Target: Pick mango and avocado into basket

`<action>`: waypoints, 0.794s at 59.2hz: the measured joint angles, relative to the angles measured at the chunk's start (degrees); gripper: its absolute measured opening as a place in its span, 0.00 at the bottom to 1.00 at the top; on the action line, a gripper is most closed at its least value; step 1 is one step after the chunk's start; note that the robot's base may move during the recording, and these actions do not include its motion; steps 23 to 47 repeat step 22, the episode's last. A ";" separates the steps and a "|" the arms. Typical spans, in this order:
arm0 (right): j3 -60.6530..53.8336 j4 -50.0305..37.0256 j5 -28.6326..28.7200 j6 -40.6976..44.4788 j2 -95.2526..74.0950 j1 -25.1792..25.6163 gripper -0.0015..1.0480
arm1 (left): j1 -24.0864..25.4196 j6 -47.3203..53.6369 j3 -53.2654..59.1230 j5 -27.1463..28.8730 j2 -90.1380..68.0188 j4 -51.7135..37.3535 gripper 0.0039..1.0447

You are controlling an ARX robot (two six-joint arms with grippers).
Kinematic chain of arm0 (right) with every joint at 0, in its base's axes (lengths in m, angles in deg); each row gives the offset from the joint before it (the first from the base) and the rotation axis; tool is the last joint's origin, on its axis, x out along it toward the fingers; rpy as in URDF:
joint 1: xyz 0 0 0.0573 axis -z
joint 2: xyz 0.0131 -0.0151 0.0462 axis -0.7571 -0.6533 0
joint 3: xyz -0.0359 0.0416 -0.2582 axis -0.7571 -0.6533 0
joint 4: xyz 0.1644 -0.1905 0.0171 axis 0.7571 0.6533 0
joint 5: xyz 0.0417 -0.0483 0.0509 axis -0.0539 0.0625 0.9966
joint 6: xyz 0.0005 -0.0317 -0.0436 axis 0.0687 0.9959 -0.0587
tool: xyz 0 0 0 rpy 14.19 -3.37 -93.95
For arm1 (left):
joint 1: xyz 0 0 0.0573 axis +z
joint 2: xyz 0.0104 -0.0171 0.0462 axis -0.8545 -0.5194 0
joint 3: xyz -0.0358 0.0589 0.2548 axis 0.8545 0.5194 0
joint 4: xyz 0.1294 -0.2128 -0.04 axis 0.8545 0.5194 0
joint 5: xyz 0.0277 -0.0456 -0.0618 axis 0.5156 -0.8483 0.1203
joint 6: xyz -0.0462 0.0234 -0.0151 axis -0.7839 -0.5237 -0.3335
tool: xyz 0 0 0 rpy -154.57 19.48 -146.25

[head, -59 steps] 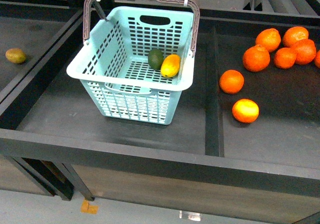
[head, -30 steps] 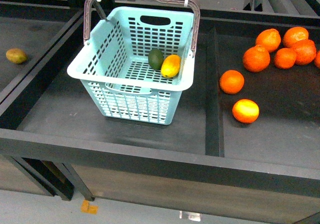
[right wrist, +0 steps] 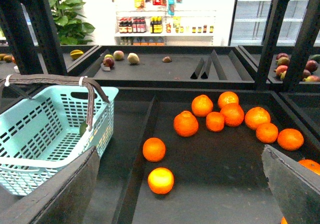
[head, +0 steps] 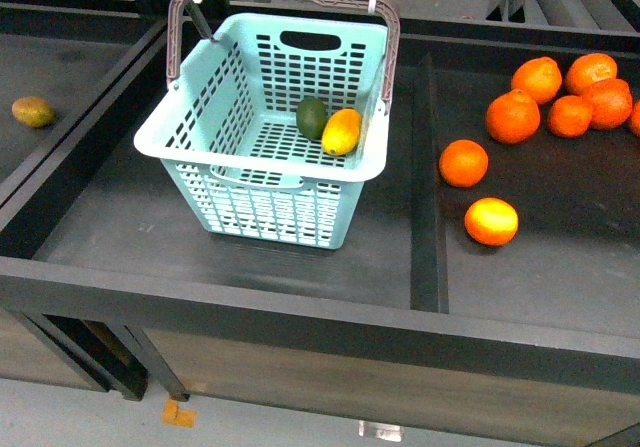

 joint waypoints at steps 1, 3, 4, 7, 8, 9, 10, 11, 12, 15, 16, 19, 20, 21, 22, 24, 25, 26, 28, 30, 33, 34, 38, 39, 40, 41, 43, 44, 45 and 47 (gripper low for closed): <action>0.00 0.00 0.00 0.00 0.00 0.00 0.92 | 0.00 0.02 0.00 0.00 0.00 0.00 0.95; 0.00 0.00 0.00 0.02 0.00 0.00 0.92 | 0.00 0.07 0.00 0.00 0.00 0.00 0.94; 0.00 0.00 0.00 0.02 0.00 0.00 0.92 | 0.00 0.04 0.00 0.00 0.00 0.00 0.93; 0.00 0.00 0.00 0.00 0.00 0.00 0.92 | 0.00 0.04 0.00 0.00 0.00 0.00 0.93; 0.00 0.00 0.00 0.00 0.00 0.00 0.92 | 0.00 0.07 0.00 0.00 0.00 0.00 0.93; 0.00 0.00 0.00 0.00 0.00 0.00 0.92 | 0.00 0.04 0.00 0.00 0.00 0.00 0.93; 0.00 0.00 0.00 0.00 0.00 0.00 0.92 | 0.00 0.04 0.00 0.00 0.00 0.00 0.93; 0.00 0.00 0.00 0.00 0.00 0.00 0.92 | 0.00 0.04 0.00 0.00 0.00 0.00 0.93; 0.00 0.00 0.00 0.00 0.00 0.00 0.92 | 0.00 0.04 0.00 0.00 0.00 0.00 0.93; 0.00 0.00 0.00 0.00 0.00 0.00 0.92 | 0.00 0.04 0.00 0.00 0.00 0.00 0.93; 0.00 0.00 0.00 0.00 0.00 0.00 0.92 | 0.00 0.04 0.00 0.00 0.00 0.00 0.93; 0.00 0.00 0.00 0.00 0.00 0.00 0.92 | 0.00 0.04 0.00 0.00 0.00 0.00 0.93; 0.00 0.00 0.00 0.02 0.00 0.00 0.92 | 0.00 0.07 0.00 0.00 0.00 0.00 0.93; 0.00 0.00 0.00 0.00 0.00 0.00 0.92 | 0.00 0.07 0.00 0.00 0.00 0.00 0.93; 0.00 0.00 0.00 0.00 0.00 0.00 0.92 | 0.00 0.04 0.00 0.00 0.00 0.00 0.93; 0.00 0.00 0.00 0.00 0.00 0.00 0.92 | 0.00 0.04 0.00 0.00 0.00 0.00 0.93; 0.00 0.00 0.00 0.00 0.00 0.00 0.92 | 0.00 0.04 0.00 0.00 0.00 0.00 0.93; 0.00 0.00 0.00 0.00 0.00 0.00 0.92 | 0.00 0.04 0.00 0.00 0.00 0.00 0.93; 0.00 0.00 0.00 0.00 0.00 0.00 0.92 | 0.00 0.04 0.00 0.00 0.00 0.00 0.93; 0.00 0.00 0.00 0.00 0.00 0.00 0.92 | 0.00 0.04 0.00 0.00 0.00 0.00 0.93; 0.00 0.00 0.00 0.00 0.00 0.00 0.92 | 0.00 0.04 0.00 0.00 0.00 0.00 0.93; 0.00 0.00 0.00 0.00 0.00 0.00 0.92 | 0.00 0.04 0.00 0.00 0.00 0.00 0.93; 0.00 0.00 0.00 0.00 0.00 0.00 0.92 | 0.00 0.04 0.00 0.00 0.00 0.00 0.93; 0.00 0.00 0.00 0.00 0.00 0.00 0.92 | 0.00 0.04 0.00 0.00 0.00 0.00 0.93; 0.00 0.00 0.00 0.00 0.00 0.00 0.92 | 0.00 0.04 0.00 0.00 0.00 0.00 0.93; 0.00 0.00 0.00 0.00 0.00 0.00 0.92 | 0.00 0.04 0.00 0.00 0.00 0.00 0.93; 0.00 0.00 0.00 0.00 0.00 0.00 0.92 | 0.00 0.04 0.00 0.00 0.00 0.00 0.93; 0.00 0.00 0.00 0.00 0.00 0.00 0.92 | 0.00 0.04 0.00 0.00 0.00 0.00 0.93; 0.00 0.00 0.00 0.00 0.00 0.00 0.92 | 0.00 0.04 0.00 0.00 0.00 0.00 0.93; 0.00 0.00 0.00 0.00 0.00 0.00 0.92 | 0.00 0.04 0.00 0.00 0.00 0.00 0.93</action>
